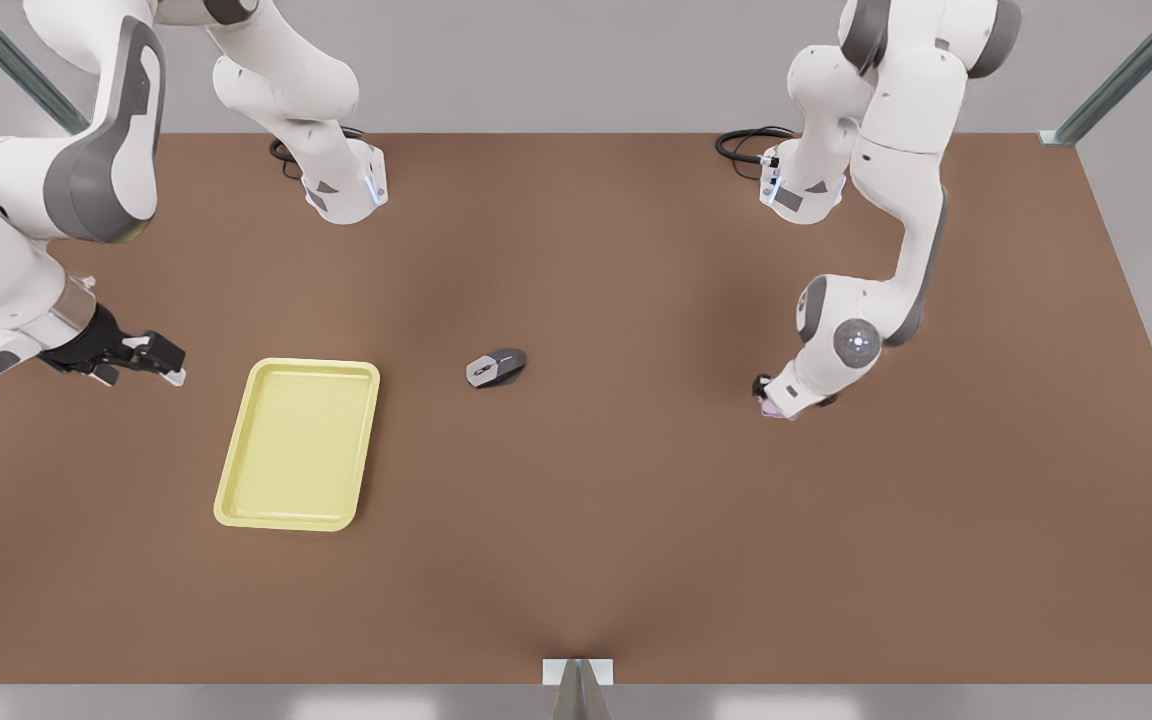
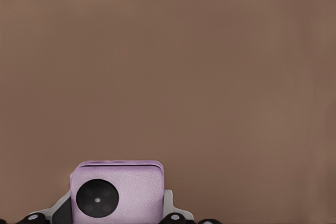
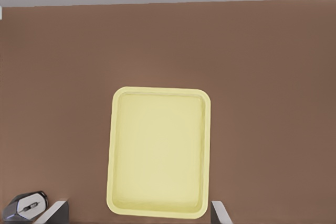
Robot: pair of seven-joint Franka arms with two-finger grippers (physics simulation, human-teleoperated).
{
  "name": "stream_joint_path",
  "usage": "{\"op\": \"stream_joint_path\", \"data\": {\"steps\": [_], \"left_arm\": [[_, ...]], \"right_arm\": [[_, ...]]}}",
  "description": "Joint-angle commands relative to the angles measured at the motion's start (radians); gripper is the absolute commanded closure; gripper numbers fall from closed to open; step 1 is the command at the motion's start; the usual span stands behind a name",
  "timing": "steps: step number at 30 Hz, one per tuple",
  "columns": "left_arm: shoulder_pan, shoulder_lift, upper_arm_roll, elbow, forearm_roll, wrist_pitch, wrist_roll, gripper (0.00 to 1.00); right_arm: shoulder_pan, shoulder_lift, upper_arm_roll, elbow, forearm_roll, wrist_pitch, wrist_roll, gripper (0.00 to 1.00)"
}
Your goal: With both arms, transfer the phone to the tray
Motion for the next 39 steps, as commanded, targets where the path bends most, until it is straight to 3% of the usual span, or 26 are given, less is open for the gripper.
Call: {"op": "stream_joint_path", "data": {"steps": [1,5,7,12,15,22,23,29,34,37,39], "left_arm": [[-0.083,0.021,-0.001,0.098,0.001,-0.209,-0.236,0.19],[-0.280,0.217,-0.001,0.498,0.004,-0.465,-0.492,0.19],[-0.323,0.381,-0.005,0.791,0.001,-0.604,-0.610,0.19],[-0.345,0.630,-0.099,1.204,-0.007,-0.599,-0.684,0.18],[-0.373,0.725,-0.119,1.289,-0.002,-0.447,-0.682,0.18],[-0.431,0.806,-0.117,1.296,0.016,-0.206,-0.705,0.13],[-0.431,0.806,-0.117,1.294,0.016,-0.206,-0.707,0.00],[-0.426,0.788,-0.111,1.296,0.015,-0.235,-0.716,0.00],[-0.380,0.750,-0.100,1.297,0.015,-0.390,-0.705,0.00],[-0.255,0.641,-0.116,1.291,0.006,-0.673,-0.624,0.00],[-0.092,0.544,-0.113,1.280,0.004,-0.837,-0.497,0.00]], "right_arm": [[0.004,-0.002,0.002,0.002,-0.006,-0.018,0.000,0.00],[-0.001,-0.003,-0.004,0.004,-0.004,-0.016,0.001,0.00],[-0.002,0.004,-0.004,0.004,-0.002,-0.006,0.001,0.00],[-0.005,0.009,-0.006,0.014,-0.002,-0.006,0.001,0.00],[-0.005,0.009,-0.006,0.014,-0.002,-0.006,0.001,0.00],[-0.005,0.009,-0.006,0.014,-0.002,-0.004,0.001,0.00],[-0.005,0.011,-0.006,0.014,-0.002,-0.004,0.001,0.00],[-0.007,0.008,-0.006,0.014,-0.004,-0.009,0.000,0.00],[-0.004,0.004,-0.036,0.042,0.002,-0.018,0.003,0.00],[-0.002,0.006,-0.036,0.042,0.004,-0.015,0.003,0.00],[0.006,0.003,-0.036,0.042,-0.004,-0.020,0.001,0.00]]}}
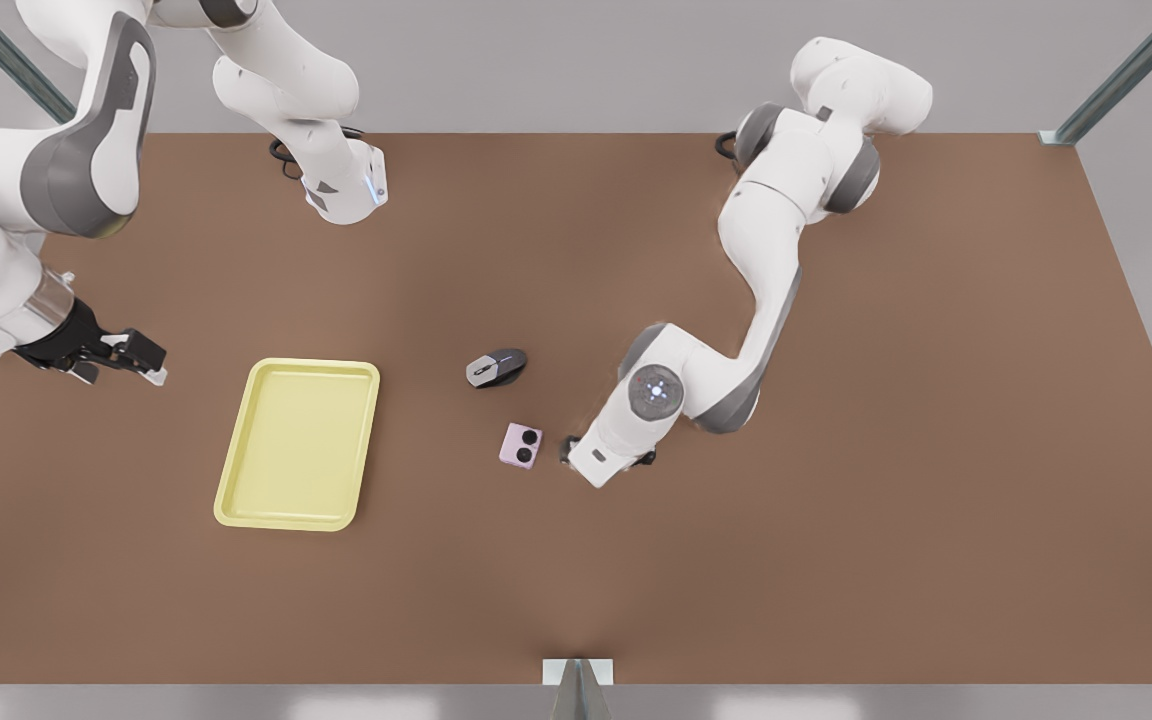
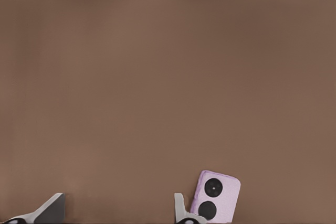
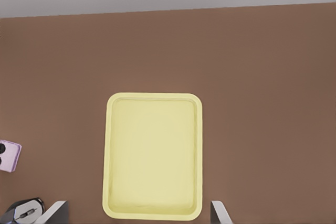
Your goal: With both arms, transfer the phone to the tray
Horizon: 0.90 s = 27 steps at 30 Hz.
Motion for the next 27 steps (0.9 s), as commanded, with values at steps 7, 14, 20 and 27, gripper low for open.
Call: {"op": "stream_joint_path", "data": {"steps": [7,14,20,27], "left_arm": [[0.316,-0.638,0.059,-0.404,0.118,-0.476,0.457,0.00],[0.352,-0.799,0.081,-0.507,0.171,-0.472,0.576,0.00],[0.351,-0.882,0.090,-0.568,0.185,-0.489,0.581,0.00],[0.351,-0.868,0.091,-0.566,0.184,-0.506,0.579,0.00]], "right_arm": [[-0.003,0.032,-0.001,0.007,-0.005,-0.135,0.010,0.00],[0.173,0.075,0.005,-0.090,0.013,0.028,0.209,0.00],[0.526,0.267,-0.067,-0.039,0.015,0.155,0.827,0.00],[0.735,0.510,-0.146,0.016,0.036,0.414,1.221,0.00]]}}
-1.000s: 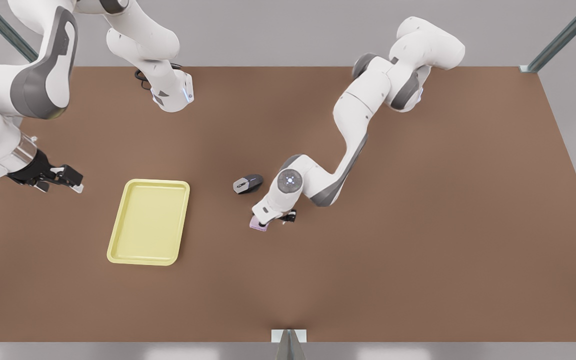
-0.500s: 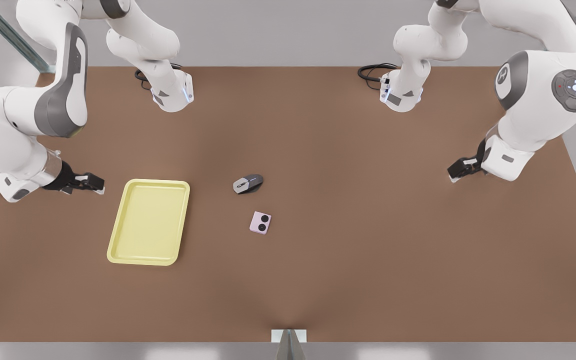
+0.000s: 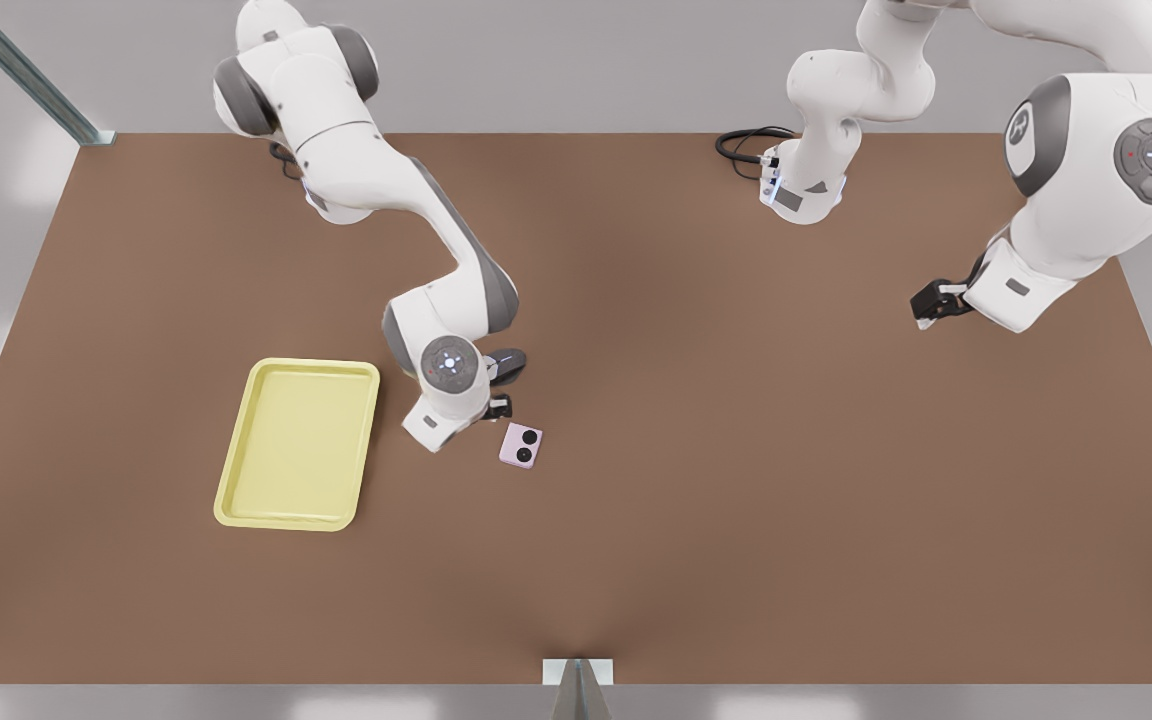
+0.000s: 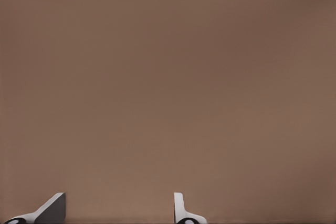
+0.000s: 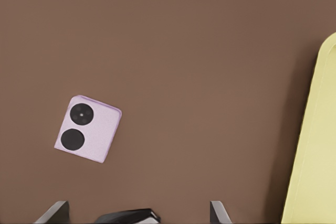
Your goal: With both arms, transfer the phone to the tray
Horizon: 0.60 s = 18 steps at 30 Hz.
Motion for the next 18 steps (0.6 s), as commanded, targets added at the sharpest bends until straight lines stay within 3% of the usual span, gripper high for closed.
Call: {"op": "stream_joint_path", "data": {"steps": [1,2,7,8,18], "left_arm": [[-0.004,0.001,0.001,0.000,0.001,-0.023,0.155,0.00],[-0.002,0.004,0.003,0.000,0.001,-0.023,0.155,0.00],[-0.002,0.016,0.003,0.000,-0.004,-0.022,0.155,0.00],[-0.002,0.016,0.003,0.000,-0.005,-0.022,0.155,0.00],[-0.002,0.024,0.004,0.000,-0.009,-0.022,0.153,0.00]], "right_arm": [[0.013,0.038,0.000,0.001,0.011,0.171,0.747,0.00],[0.015,0.066,0.006,0.001,0.042,0.261,0.782,0.00],[0.035,0.205,0.023,0.107,0.033,0.267,0.827,0.00],[0.035,0.210,0.028,0.096,0.031,0.336,0.821,0.00],[0.033,0.242,0.029,0.055,0.020,0.378,0.767,0.00]]}}
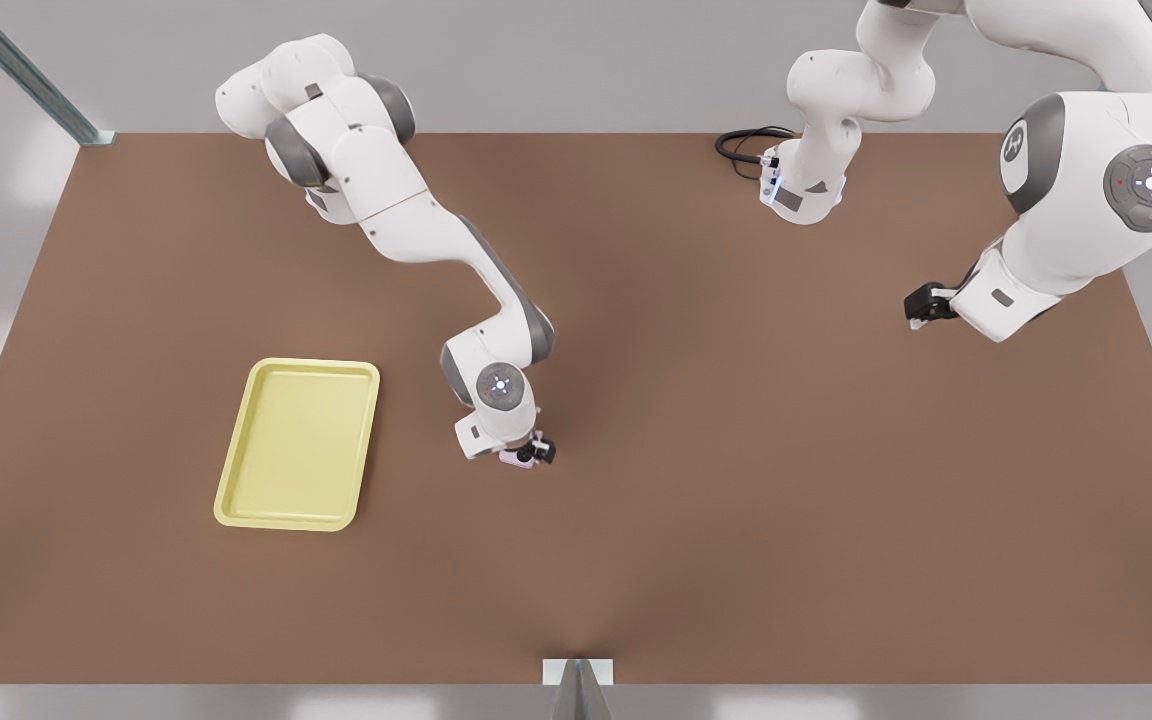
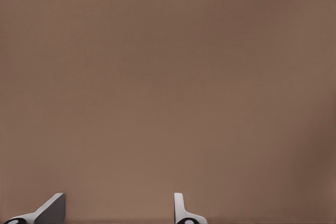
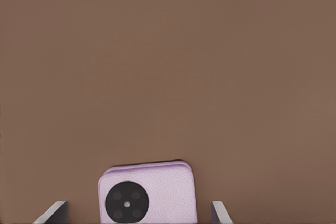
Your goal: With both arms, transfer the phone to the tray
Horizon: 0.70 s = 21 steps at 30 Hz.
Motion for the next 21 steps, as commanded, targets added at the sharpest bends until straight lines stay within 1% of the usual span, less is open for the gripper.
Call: {"op": "stream_joint_path", "data": {"steps": [1,5,9,11,14,18,21], "left_arm": [[0.000,0.000,0.000,0.000,0.000,-0.001,0.056,0.00],[0.000,0.007,0.000,0.000,-0.002,-0.001,0.056,0.00],[0.000,0.007,0.000,0.000,-0.002,0.000,0.056,0.00],[0.000,0.008,0.000,0.000,-0.002,-0.001,0.056,0.00],[0.000,0.008,0.000,0.000,-0.002,-0.001,0.056,0.00],[0.000,0.013,0.002,0.002,-0.002,-0.001,0.056,0.00],[0.000,0.013,0.002,0.002,-0.002,-0.001,0.056,0.00]], "right_arm": [[0.000,0.004,0.000,-0.002,-0.004,0.038,0.239,0.00],[0.023,0.003,0.000,-0.011,-0.013,0.033,0.184,0.00],[0.037,-0.028,0.000,-0.077,-0.013,0.039,0.058,0.00],[0.037,-0.034,0.000,-0.088,-0.013,0.042,0.052,0.00],[0.034,-0.045,0.002,-0.134,-0.013,0.104,0.032,0.00],[0.034,-0.043,0.003,-0.105,-0.005,0.090,0.038,0.00],[0.037,-0.036,0.002,-0.116,-0.010,0.097,0.032,0.00]]}}
